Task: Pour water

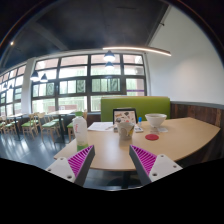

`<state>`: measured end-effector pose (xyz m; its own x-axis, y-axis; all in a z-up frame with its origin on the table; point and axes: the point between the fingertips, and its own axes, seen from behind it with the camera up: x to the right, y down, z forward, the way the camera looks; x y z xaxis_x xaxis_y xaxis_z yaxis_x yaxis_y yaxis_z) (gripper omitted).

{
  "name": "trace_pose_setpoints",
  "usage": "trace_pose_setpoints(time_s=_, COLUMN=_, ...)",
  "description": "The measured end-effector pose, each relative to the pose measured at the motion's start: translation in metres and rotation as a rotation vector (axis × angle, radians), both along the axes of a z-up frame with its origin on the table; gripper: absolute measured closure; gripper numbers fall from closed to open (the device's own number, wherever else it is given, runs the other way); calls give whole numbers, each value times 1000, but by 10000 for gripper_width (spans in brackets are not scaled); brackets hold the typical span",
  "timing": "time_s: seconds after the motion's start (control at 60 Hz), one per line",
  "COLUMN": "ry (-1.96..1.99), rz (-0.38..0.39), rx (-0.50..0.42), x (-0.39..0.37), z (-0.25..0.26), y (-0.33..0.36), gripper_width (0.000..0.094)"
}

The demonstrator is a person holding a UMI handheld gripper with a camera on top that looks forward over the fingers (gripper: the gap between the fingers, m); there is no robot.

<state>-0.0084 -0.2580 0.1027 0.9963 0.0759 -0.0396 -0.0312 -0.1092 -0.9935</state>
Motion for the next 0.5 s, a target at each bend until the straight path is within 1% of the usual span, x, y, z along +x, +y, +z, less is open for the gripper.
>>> trace_pose_setpoints(time_s=0.1, ry=-25, rz=47, rx=14, x=-23, z=-1, y=5, gripper_width=151)
trace_pose_setpoints(time_s=0.2, ry=-39, rz=72, rx=39, x=-60, z=1, y=23, gripper_width=154)
trace_pose_setpoints(time_s=0.25, ry=-36, rz=93, rx=44, x=-60, z=1, y=24, gripper_width=155)
trace_pose_setpoints(time_s=0.267, ry=-36, rz=96, rx=45, x=-81, z=1, y=29, gripper_width=152)
trace_pose_setpoints(time_s=0.367, ry=-40, rz=154, rx=50, x=-110, z=-5, y=42, gripper_width=161)
trace_pose_setpoints(time_s=0.417, ry=-49, rz=159, rx=55, x=-128, z=-4, y=51, gripper_width=171)
trace_pose_setpoints(time_s=0.5, ry=-68, rz=144, rx=70, x=-137, z=-5, y=67, gripper_width=171)
